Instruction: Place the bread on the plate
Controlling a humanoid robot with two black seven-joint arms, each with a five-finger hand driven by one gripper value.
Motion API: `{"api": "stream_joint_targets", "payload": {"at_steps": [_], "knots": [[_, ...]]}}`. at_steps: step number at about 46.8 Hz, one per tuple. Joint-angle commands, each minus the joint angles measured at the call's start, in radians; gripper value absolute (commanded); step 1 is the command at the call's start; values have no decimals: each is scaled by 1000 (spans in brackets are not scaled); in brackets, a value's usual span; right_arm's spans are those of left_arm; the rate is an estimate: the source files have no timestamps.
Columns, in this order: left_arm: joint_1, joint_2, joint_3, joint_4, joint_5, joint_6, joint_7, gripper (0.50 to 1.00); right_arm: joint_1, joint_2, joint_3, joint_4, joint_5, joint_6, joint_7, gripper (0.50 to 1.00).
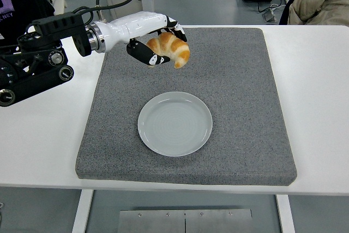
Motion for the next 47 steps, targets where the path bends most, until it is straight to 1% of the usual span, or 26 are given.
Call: {"api": "stream_joint_targets", "payload": {"at_steps": [1,5,13,19,29,37,47], "knots": [[5,-2,2,-4,12,0,-1,580,0,0,0,0,0,1,0,1000],[15,-8,2,-4,44,0,-1,580,0,0,0,0,0,1,0,1000],[40,-17,6,-4,50,0,-6,581,0,0,0,0,0,1,0,1000],[64,-37,6,-5,79,0,-11,581,0,0,0,0,0,-1,0,1000],[95,-66,6,-36,111,1,-9,581,0,0,0,0,0,-1,0,1000],[107,-71,9,-45,133,1,-12,584,0,0,0,0,0,1,0,1000],[147,-69,9,-47,207,1,-23,590,0,0,0,0,0,1,0,1000]]}}
